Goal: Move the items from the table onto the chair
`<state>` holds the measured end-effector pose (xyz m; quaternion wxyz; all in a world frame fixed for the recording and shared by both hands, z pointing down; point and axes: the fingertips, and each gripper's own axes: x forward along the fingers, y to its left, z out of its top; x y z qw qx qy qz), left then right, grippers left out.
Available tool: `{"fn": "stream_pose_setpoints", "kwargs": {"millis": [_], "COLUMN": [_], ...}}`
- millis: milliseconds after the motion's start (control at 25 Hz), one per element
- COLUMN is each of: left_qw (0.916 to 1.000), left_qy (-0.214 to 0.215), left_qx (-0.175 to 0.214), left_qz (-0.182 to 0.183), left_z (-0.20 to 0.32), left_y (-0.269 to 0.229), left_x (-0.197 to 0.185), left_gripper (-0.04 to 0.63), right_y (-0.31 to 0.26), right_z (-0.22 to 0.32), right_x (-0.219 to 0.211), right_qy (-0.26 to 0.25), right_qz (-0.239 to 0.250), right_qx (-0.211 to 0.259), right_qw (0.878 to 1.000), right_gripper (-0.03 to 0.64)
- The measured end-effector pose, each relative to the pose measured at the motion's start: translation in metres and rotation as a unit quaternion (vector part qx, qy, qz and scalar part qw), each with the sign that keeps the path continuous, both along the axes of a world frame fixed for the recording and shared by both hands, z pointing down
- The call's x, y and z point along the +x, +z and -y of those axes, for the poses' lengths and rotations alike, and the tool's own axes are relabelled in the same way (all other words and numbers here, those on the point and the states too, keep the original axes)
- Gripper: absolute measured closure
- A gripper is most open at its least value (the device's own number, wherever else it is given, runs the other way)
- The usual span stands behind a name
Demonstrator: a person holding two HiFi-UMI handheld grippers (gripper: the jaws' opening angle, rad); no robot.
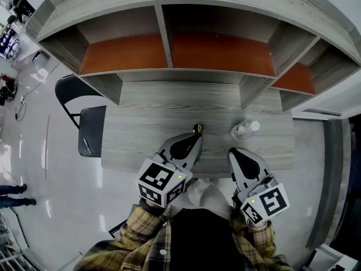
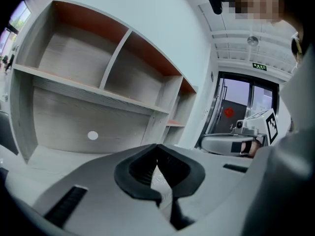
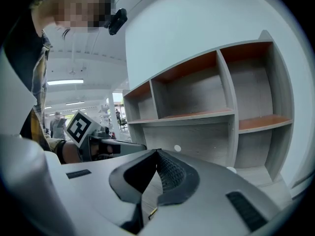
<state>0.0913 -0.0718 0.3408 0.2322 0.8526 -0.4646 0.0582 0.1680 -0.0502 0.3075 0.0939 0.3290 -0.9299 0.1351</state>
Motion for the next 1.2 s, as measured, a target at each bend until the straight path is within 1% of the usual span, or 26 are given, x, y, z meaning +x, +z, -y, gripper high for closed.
{"fn": "stream_pose_setpoints", "kwargs": {"millis": [320, 360, 440, 520, 640, 720, 840, 960, 1120, 1200], "left_qw": [0.9978, 0.9975, 0.9964, 0.9944, 0.9893, 0.9860, 0.9809, 0.9752, 0.9656, 0.9589], "left_qy": [-0.051, -0.053, -0.055, -0.061, -0.069, -0.076, -0.085, -0.094, -0.094, -0.098], "left_qx": [-0.036, -0.042, -0.055, -0.073, -0.106, -0.124, -0.147, -0.176, -0.214, -0.234], "left_qz": [0.020, 0.023, 0.031, 0.046, 0.072, 0.082, 0.094, 0.097, 0.114, 0.127], "left_z": [0.010, 0.011, 0.013, 0.014, 0.011, 0.008, 0.005, 0.002, -0.004, -0.008], "left_y": [0.039, 0.045, 0.058, 0.076, 0.107, 0.126, 0.155, 0.185, 0.224, 0.244], "left_x": [-0.002, -0.001, 0.000, 0.001, 0.002, 0.002, 0.001, 0.002, 0.006, 0.007], "left_gripper": [0.586, 0.574, 0.518, 0.481, 0.410, 0.390, 0.379, 0.379, 0.379, 0.379], "right_y": [0.009, 0.011, 0.014, 0.018, 0.025, 0.030, 0.040, 0.051, 0.065, 0.071], "right_z": [0.014, 0.015, 0.018, 0.021, 0.024, 0.025, 0.026, 0.026, 0.023, 0.021], "right_x": [0.012, 0.013, 0.015, 0.017, 0.021, 0.026, 0.032, 0.037, 0.042, 0.044], "right_qy": [-0.025, -0.026, -0.028, -0.031, -0.035, -0.035, -0.034, -0.033, -0.034, -0.034], "right_qz": [0.002, 0.002, 0.001, 0.002, 0.003, 0.003, 0.001, 0.001, 0.002, 0.005], "right_qx": [-0.010, -0.011, -0.013, -0.018, -0.029, -0.037, -0.050, -0.065, -0.083, -0.093], "right_qw": [1.000, 1.000, 1.000, 0.999, 0.999, 0.999, 0.998, 0.997, 0.996, 0.995], "right_gripper": [0.598, 0.598, 0.598, 0.598, 0.598, 0.600, 0.600, 0.600, 0.598, 0.600]}}
